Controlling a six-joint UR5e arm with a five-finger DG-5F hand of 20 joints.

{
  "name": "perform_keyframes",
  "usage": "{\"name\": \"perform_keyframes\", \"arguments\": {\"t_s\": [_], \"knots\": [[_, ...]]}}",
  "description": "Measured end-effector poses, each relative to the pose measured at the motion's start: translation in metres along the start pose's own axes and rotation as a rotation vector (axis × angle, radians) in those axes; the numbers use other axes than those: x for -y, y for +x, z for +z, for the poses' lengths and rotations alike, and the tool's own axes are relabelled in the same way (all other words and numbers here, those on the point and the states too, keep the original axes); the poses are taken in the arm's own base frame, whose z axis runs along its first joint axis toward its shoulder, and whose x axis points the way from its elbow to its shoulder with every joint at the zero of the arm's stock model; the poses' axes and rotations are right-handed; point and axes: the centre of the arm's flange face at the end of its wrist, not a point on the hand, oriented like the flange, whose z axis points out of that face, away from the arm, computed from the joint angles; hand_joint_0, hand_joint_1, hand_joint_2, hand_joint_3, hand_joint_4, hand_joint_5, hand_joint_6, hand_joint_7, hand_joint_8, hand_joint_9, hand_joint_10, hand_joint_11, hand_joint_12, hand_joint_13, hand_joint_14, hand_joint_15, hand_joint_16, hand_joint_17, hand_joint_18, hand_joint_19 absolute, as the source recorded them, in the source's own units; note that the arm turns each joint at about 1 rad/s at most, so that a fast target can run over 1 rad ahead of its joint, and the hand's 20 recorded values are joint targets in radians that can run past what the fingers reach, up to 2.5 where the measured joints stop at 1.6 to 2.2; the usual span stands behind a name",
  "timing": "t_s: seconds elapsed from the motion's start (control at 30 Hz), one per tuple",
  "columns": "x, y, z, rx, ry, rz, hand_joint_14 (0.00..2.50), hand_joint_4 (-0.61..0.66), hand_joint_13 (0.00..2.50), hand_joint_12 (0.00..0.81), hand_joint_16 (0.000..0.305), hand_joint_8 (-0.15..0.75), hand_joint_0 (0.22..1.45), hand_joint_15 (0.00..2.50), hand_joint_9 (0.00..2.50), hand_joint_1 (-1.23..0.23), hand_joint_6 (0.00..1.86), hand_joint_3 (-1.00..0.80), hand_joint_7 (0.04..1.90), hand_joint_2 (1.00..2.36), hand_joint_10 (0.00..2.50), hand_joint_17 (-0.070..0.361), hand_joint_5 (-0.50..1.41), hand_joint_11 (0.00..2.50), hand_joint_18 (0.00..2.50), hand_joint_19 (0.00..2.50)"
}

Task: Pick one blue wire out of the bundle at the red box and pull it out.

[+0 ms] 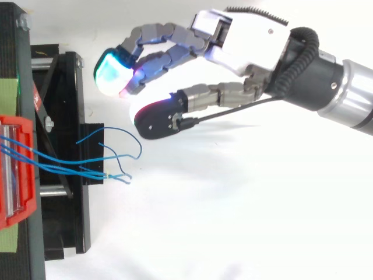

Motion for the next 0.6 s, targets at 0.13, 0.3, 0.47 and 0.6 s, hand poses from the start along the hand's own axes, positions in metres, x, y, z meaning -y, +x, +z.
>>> {"name": "perform_keyframes", "arguments": {"t_s": [0.13, 0.3, 0.47, 0.6], "knots": [[0.01, 0.013, 0.001, -0.013, -0.011, 0.007, 0.01, 0.41, 0.46, 0.48, 0.067, 0.375, 0.51, 0.17, 0.73, -0.54, 0.5, -0.5, 0.89, 1.0, 0.01, 0.15, -0.15, 0.31, 0.56, 0.35], [0.012, 0.026, -0.001, -0.037, -0.018, 0.009, 0.01, 0.42, 0.46, 0.485, 0.068, 0.381, 0.5, 0.17, 0.73, -0.47, 0.5, -0.5, 0.93, 1.0, 0.01, 0.152, -0.14, 0.31, 0.56, 0.36], [0.008, 0.035, 0.0, -0.058, -0.033, 0.005, 0.01, 0.44, 0.46, 0.488, 0.068, 0.384, 0.49, 0.17, 0.73, -0.44, 0.5, -0.5, 1.0, 1.0, 0.01, 0.154, -0.12, 0.31, 0.56, 0.36], [0.001, 0.041, 0.002, -0.069, -0.046, -0.011, 0.01, 0.42, 0.46, 0.49, 0.069, 0.385, 0.49, 0.17, 0.73, -0.47, 0.5, -0.5, 1.06, 1.0, 0.01, 0.154, -0.12, 0.31, 0.56, 0.36]]}}
